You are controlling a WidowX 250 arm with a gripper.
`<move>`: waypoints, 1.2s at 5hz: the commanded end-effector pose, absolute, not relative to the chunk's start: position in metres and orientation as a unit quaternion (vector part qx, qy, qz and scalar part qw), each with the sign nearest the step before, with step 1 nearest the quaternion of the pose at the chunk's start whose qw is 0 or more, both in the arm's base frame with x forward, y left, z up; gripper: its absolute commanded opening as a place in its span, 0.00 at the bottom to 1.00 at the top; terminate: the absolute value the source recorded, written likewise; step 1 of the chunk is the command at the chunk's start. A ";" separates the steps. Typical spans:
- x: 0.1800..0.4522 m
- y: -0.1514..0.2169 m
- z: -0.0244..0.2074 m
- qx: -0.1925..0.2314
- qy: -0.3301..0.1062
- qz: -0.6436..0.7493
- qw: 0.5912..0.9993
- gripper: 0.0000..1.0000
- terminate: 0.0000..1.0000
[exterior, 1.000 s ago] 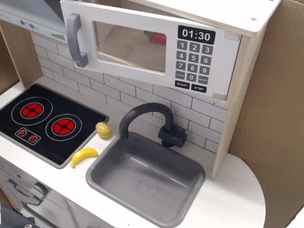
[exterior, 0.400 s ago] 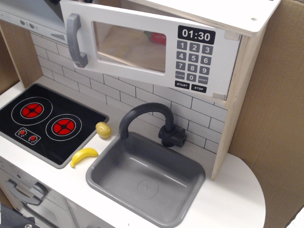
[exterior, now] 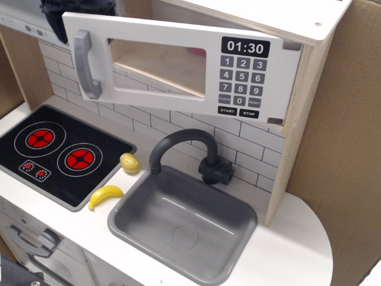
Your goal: Open microwave
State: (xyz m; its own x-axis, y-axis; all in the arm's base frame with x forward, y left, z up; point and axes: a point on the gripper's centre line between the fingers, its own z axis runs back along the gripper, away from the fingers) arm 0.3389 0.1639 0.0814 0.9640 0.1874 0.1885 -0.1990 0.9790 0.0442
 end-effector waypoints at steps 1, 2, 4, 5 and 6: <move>0.299 0.124 0.120 0.036 -0.071 0.039 0.996 1.00 0.00; 0.291 0.099 0.117 0.030 -0.054 0.034 0.998 1.00 0.00; 0.291 0.068 0.099 0.025 -0.049 0.031 0.998 1.00 0.00; 0.288 0.057 0.095 0.021 -0.034 0.020 0.999 1.00 0.00; 0.291 0.058 0.099 0.010 -0.031 0.016 0.999 1.00 0.00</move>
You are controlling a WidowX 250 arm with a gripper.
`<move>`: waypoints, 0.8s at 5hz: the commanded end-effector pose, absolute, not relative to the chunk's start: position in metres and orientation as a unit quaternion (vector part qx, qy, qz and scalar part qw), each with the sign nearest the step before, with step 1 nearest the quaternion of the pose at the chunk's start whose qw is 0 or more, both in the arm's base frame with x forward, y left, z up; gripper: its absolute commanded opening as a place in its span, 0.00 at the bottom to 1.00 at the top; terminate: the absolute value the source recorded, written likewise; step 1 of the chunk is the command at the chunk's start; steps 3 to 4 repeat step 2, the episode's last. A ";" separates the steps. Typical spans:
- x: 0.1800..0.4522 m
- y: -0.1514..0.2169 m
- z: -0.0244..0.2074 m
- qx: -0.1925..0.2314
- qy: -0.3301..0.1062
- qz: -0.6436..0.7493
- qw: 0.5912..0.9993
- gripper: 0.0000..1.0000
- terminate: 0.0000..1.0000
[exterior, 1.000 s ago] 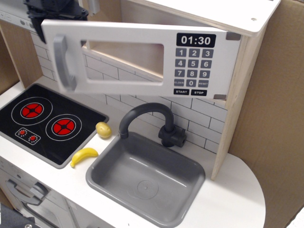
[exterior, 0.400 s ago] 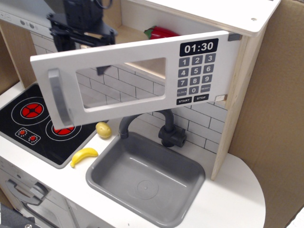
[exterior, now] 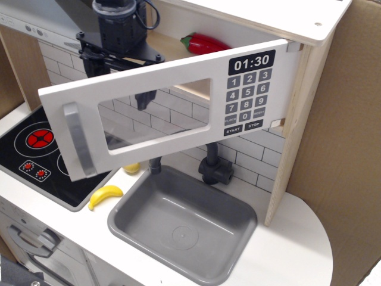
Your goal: Open microwave
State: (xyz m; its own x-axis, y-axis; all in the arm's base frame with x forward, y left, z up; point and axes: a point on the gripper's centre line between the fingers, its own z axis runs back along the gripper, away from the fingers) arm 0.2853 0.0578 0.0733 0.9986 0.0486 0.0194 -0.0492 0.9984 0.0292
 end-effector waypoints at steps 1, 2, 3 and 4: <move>0.291 0.058 0.099 0.010 -0.031 0.016 0.999 1.00 0.00; 0.291 0.058 0.099 0.010 -0.031 0.016 0.999 1.00 1.00; 0.291 0.058 0.099 0.010 -0.031 0.016 0.999 1.00 1.00; 0.291 0.058 0.099 0.010 -0.031 0.016 0.999 1.00 1.00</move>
